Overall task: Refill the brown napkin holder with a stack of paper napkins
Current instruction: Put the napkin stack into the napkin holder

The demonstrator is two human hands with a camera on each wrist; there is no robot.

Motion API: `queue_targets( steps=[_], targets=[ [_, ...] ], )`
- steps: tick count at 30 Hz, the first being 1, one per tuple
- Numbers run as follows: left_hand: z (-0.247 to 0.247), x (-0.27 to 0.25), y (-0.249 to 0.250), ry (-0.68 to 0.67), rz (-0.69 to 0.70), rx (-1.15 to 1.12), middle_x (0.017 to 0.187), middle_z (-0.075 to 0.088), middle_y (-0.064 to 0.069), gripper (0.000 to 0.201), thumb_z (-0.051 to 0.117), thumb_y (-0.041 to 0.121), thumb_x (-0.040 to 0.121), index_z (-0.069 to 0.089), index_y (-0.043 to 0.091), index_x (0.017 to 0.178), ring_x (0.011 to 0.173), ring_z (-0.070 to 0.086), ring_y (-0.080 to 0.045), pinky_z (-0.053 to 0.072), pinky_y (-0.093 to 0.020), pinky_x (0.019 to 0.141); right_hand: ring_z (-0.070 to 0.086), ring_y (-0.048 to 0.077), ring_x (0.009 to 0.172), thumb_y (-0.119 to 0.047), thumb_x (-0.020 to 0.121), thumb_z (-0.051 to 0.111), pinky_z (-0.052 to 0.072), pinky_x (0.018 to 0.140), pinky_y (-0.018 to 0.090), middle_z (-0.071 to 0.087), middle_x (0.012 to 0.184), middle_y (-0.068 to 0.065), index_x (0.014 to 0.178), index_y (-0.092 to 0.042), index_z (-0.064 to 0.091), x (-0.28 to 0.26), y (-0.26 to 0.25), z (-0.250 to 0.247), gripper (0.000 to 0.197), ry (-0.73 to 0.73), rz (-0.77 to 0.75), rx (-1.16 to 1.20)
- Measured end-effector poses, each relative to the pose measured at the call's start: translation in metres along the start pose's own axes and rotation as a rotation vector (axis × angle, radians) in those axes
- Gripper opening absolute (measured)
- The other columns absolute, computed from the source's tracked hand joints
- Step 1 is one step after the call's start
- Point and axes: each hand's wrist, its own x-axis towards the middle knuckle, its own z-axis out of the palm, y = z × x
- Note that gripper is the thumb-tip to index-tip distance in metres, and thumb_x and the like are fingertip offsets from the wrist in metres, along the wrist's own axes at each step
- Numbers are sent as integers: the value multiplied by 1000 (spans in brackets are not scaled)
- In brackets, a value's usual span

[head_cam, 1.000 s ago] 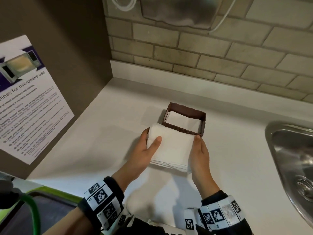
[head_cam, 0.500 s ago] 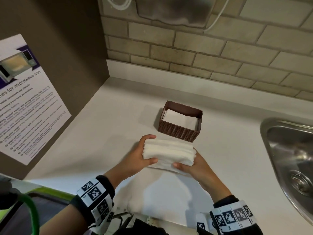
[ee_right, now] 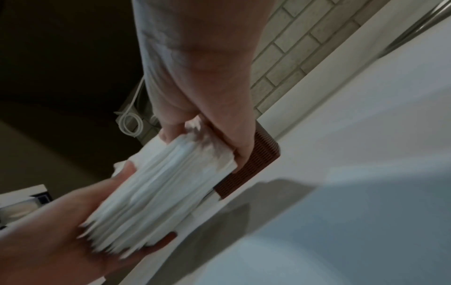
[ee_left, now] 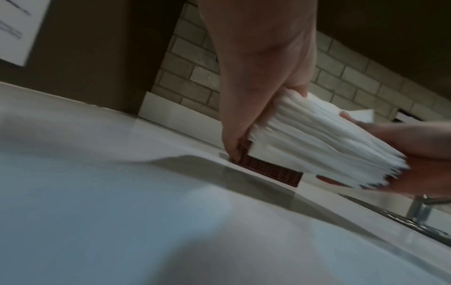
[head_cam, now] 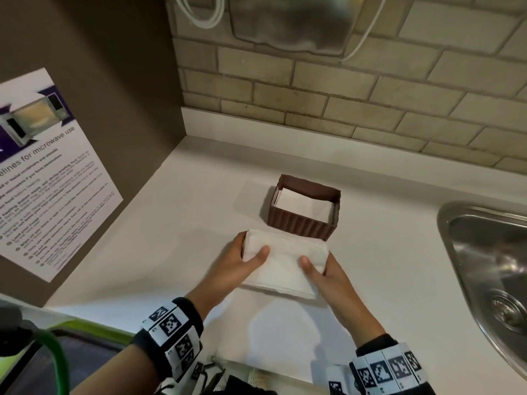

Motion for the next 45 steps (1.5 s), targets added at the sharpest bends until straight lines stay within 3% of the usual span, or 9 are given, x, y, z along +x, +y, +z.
queue_targets(
  steps=[4, 9, 14, 22, 25, 32, 35, 40, 45],
  targets=[
    [8, 3, 2, 27, 110, 29, 110, 48, 19, 53, 68, 15, 90, 31, 32, 125, 86, 50, 31, 43, 2, 75, 63, 0, 104, -33, 87, 66, 52, 87, 21, 64, 117, -13, 126, -31, 48, 2, -4, 8, 43, 70, -82, 4],
    [-1, -1, -14, -1, 46, 255, 114, 50, -3, 63, 78, 31, 66, 31, 56, 101, 97, 62, -20, 55, -44, 87, 62, 7, 94, -20, 78, 78, 50, 73, 14, 65, 107, -3, 116, -20, 46, 3, 13, -1, 49, -35, -42, -172],
    [0, 0, -21, -32, 80, 251, 116, 45, 13, 89, 79, 15, 69, 21, 71, 107, 99, 64, -20, 59, -43, 84, 62, -2, 84, -6, 78, 76, 48, 66, 15, 67, 106, -1, 116, -18, 46, 6, 21, -2, 50, -71, -14, -238],
    [-2, 4, -3, 34, -16, 26, 112, 59, 11, 53, 73, 56, 66, 34, 62, 102, 94, 68, -6, 56, -28, 86, 63, 8, 108, -44, 85, 62, 54, 91, 27, 64, 120, -9, 127, -26, 46, -2, -2, 5, 48, 51, -25, -54],
    [9, 6, 11, 86, 19, -64, 115, 51, 3, 41, 61, 34, 92, 32, 40, 121, 91, 61, 0, 50, -5, 64, 64, 12, 106, -44, 92, 52, 56, 89, 33, 61, 117, -8, 126, -25, 36, 0, -10, 15, 42, 157, -46, 38],
    [20, 6, 13, 119, 123, 14, 97, 54, 9, 20, 44, 16, 102, 31, 24, 115, 71, 60, 19, 48, -5, 63, 68, 15, 87, -26, 101, 34, 51, 66, 21, 66, 105, 4, 112, -46, 21, 3, -13, 20, 26, 316, -235, -137],
    [22, 5, 13, 118, 146, 136, 91, 54, 9, 21, 38, 14, 104, 41, 35, 102, 69, 56, 11, 44, -7, 64, 63, 13, 98, -19, 102, 30, 50, 76, 25, 61, 112, -1, 105, -62, 25, 3, -14, 14, 43, 257, -273, -285],
    [16, 13, 8, 20, 76, 143, 119, 59, 1, 42, 35, 13, 104, 60, 45, 93, 101, 55, 6, 36, 1, 76, 53, 0, 107, -18, 102, 39, 40, 84, 11, 60, 118, -12, 109, -49, 56, 3, -23, -3, 36, 44, -211, -379],
    [8, 19, 36, -129, -2, 12, 118, 64, 1, 33, 40, 24, 104, 62, 48, 114, 99, 61, -15, 46, -26, 78, 44, -24, 116, -32, 89, 65, 41, 95, 8, 54, 130, -31, 117, -44, 61, 8, -66, -36, 30, -165, -104, -198]
  ],
)
